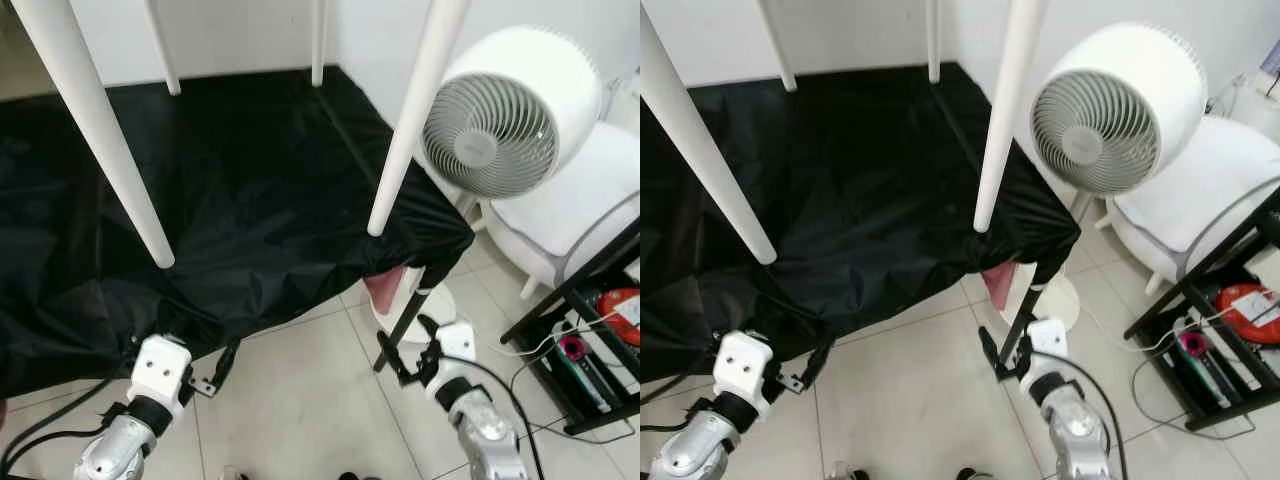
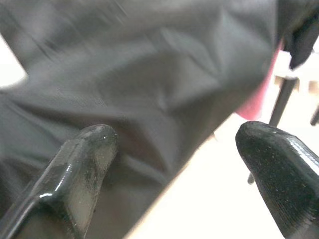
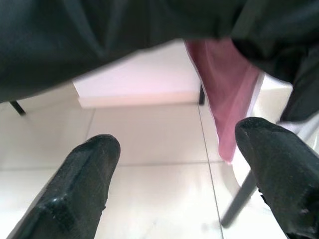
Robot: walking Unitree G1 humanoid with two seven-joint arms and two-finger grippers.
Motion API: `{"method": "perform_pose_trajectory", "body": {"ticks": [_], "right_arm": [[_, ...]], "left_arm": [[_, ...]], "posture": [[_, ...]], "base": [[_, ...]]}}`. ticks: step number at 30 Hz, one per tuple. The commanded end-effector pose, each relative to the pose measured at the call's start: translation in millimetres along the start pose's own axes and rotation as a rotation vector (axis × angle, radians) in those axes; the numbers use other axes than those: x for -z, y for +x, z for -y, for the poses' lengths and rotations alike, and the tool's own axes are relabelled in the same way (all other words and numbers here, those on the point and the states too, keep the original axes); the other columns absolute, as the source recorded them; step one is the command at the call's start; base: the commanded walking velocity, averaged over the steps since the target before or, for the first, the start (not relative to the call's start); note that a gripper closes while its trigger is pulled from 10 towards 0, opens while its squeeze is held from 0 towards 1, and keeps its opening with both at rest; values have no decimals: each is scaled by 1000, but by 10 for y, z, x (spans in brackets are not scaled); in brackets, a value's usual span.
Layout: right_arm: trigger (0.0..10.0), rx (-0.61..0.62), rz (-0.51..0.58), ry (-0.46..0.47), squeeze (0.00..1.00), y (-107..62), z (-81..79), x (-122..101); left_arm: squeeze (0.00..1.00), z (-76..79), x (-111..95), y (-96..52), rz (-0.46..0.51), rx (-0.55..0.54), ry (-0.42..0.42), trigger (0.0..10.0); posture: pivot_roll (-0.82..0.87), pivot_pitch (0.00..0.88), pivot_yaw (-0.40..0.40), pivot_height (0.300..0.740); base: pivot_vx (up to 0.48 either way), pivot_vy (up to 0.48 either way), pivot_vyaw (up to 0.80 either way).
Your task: Building children table
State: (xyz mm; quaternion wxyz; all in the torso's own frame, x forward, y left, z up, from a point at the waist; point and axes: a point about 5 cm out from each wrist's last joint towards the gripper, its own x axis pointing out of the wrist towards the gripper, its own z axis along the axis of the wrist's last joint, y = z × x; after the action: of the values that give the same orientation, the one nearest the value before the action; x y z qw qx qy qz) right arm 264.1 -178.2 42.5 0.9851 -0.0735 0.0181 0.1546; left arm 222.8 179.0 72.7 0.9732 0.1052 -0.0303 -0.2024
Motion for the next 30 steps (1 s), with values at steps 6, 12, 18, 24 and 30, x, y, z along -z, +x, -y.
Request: {"method": "perform_pose_trajectory", "body": {"ticks": [6, 12, 18, 24, 30], "right_arm": [[10000, 46, -198, -27, 0, -189, -52, 436], [10000, 88, -343, -55, 0, -321, -64, 682], [10000, 140, -594, 18, 0, -619, -127, 1036], [10000, 179, -752, 72, 0, -861, -200, 1230], [10000, 226, -816, 113, 0, -938, -232, 1296]], "left_arm": [[0, 175, 641, -191, -258, 55, -14, 10000], [0, 192, 1027, -361, -469, -1, -78, 10000], [0, 261, 1353, -538, -738, -134, -131, 10000], [0, 434, 1517, -685, -934, -172, -177, 10000], [0, 556, 1540, -654, -976, -85, -142, 10000]], "posture": [[83, 95, -5, 740], [59, 87, -7, 740], [51, 72, -6, 740], [32, 56, 4, 740], [29, 53, 6, 740]], "base": [[0, 0, 0], [0, 0, 0], [0, 0, 0], [0, 0, 0], [0, 0, 0]]}}
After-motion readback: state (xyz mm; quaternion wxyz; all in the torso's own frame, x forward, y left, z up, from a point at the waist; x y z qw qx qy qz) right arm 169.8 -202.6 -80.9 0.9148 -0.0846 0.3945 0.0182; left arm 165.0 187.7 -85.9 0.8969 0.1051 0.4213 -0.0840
